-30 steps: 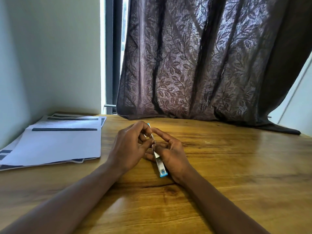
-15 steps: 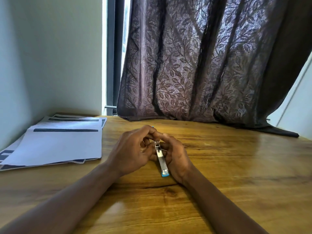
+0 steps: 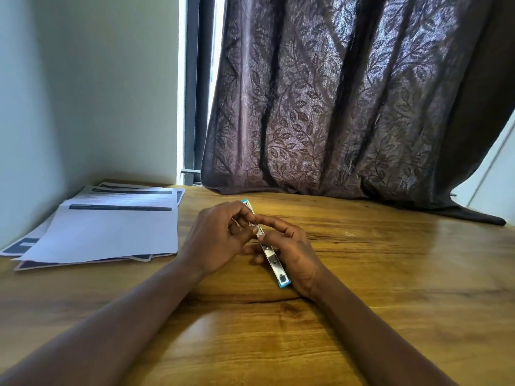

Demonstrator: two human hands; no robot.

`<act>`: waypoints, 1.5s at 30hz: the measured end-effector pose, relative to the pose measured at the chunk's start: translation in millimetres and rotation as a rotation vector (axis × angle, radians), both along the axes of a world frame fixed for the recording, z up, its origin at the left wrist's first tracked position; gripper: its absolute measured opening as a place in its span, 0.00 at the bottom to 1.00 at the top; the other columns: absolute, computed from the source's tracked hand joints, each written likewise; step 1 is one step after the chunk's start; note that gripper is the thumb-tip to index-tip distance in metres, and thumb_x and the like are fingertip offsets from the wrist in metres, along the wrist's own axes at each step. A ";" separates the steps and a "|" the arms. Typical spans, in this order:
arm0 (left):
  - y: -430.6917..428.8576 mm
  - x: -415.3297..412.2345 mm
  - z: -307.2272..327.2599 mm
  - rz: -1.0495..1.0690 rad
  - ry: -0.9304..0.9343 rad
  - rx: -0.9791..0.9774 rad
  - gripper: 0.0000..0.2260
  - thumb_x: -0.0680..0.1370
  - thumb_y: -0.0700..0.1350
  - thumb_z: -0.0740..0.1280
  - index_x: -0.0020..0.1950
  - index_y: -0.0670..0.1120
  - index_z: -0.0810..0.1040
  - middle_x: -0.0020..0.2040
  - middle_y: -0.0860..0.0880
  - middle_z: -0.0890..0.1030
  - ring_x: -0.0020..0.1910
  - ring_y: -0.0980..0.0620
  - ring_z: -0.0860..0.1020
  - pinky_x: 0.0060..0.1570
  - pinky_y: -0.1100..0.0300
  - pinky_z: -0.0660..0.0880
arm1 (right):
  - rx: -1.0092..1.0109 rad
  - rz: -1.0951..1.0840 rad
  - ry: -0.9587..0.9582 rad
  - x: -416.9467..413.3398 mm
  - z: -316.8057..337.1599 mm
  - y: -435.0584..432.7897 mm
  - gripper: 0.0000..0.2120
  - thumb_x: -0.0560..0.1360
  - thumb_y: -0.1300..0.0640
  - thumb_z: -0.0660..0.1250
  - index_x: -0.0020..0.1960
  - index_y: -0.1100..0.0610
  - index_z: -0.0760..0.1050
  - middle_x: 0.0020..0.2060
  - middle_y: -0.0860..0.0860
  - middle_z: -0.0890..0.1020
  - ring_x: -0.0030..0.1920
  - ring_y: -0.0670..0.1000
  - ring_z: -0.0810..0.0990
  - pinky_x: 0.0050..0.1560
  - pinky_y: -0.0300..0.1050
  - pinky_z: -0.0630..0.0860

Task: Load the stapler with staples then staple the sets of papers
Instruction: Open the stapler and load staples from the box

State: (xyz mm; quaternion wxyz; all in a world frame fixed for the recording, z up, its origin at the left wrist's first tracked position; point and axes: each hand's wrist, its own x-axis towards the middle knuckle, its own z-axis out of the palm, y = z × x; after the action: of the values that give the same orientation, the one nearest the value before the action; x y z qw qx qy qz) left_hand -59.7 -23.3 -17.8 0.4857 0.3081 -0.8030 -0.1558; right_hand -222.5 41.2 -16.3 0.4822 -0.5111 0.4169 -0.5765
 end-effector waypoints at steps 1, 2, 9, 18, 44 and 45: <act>0.3 -0.3 0.3 0.005 -0.001 0.002 0.09 0.73 0.44 0.78 0.49 0.53 0.82 0.41 0.58 0.83 0.38 0.58 0.81 0.39 0.65 0.77 | -0.003 0.007 0.004 -0.1 -0.2 -0.1 0.19 0.78 0.73 0.61 0.62 0.58 0.80 0.49 0.63 0.84 0.47 0.62 0.85 0.43 0.49 0.83; 0.4 -0.5 0.3 0.012 -0.008 0.003 0.10 0.72 0.43 0.78 0.49 0.53 0.81 0.41 0.58 0.83 0.38 0.58 0.81 0.38 0.65 0.77 | -0.007 0.014 0.013 0.1 -0.6 0.0 0.19 0.78 0.73 0.62 0.63 0.58 0.80 0.50 0.66 0.84 0.48 0.61 0.85 0.46 0.50 0.84; -2.1 -0.1 -1.2 0.071 -0.093 -0.051 0.09 0.72 0.44 0.79 0.51 0.52 0.85 0.46 0.56 0.85 0.39 0.62 0.80 0.39 0.73 0.72 | -0.042 0.054 0.020 0.9 -3.6 -1.4 0.25 0.76 0.74 0.67 0.68 0.56 0.76 0.56 0.68 0.83 0.52 0.60 0.82 0.59 0.54 0.79; 0.3 -4.9 -5.7 0.108 -0.162 -0.102 0.09 0.75 0.43 0.75 0.55 0.51 0.87 0.50 0.52 0.87 0.42 0.60 0.77 0.42 0.75 0.66 | -0.033 -0.013 0.048 1.4 -3.4 1.7 0.32 0.77 0.71 0.68 0.74 0.48 0.64 0.46 0.61 0.86 0.43 0.55 0.84 0.48 0.49 0.83; -2.9 -7.7 0.8 -0.034 0.232 0.323 0.03 0.74 0.40 0.77 0.46 0.46 0.86 0.40 0.51 0.87 0.39 0.54 0.86 0.45 0.56 0.84 | 0.032 -0.092 -0.028 -3.8 -6.2 -5.1 0.23 0.75 0.67 0.72 0.67 0.57 0.72 0.51 0.63 0.86 0.52 0.61 0.84 0.60 0.58 0.80; -4.7 -5.4 3.2 -0.048 0.280 0.363 0.03 0.74 0.40 0.77 0.46 0.45 0.85 0.40 0.49 0.87 0.38 0.52 0.86 0.45 0.53 0.85 | 0.033 -0.095 -0.051 -3.9 -5.7 -5.3 0.23 0.75 0.67 0.72 0.67 0.58 0.72 0.51 0.64 0.86 0.53 0.62 0.84 0.60 0.56 0.81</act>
State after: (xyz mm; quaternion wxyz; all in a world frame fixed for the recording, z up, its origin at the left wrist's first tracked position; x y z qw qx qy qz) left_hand -65.1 -28.0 -14.5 0.5252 0.3466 -0.6936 -0.3506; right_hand -226.4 35.9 -22.0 0.4730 -0.4677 0.4377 -0.6049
